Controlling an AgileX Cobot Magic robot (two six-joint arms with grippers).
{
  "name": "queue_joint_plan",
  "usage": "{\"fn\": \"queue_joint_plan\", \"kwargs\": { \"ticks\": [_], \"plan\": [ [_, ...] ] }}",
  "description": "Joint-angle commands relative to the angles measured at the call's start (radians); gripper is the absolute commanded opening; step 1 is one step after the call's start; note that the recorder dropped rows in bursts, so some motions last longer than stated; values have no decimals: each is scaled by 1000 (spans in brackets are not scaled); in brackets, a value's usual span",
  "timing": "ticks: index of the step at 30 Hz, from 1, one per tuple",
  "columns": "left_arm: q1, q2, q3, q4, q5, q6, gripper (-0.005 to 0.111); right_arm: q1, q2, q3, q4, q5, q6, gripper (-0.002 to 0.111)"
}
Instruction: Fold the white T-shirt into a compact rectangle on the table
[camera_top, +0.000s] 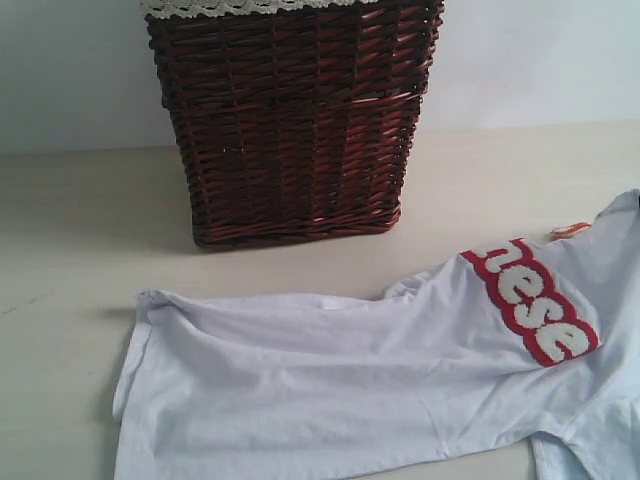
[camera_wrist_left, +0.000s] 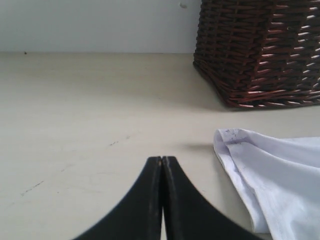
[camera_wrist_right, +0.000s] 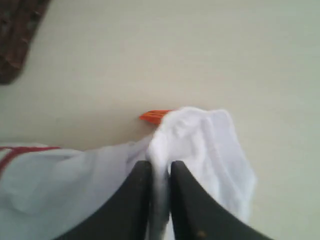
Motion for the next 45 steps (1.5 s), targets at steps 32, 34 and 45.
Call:
{"fn": "queue_joint_plan", "kwargs": {
  "ticks": [32,34,45],
  "plan": [
    [-6,-6,-1,-5,-4,-3,1,997,112,25,-179,-45,60,0],
    [-6,-6,-1,-5,-4,-3,1,1017,150,14,-181,-124,131,0],
    [-6,-6,-1,-5,-2,-3,1,1031,204,-107,-83,-207,244,0]
  ]
}}
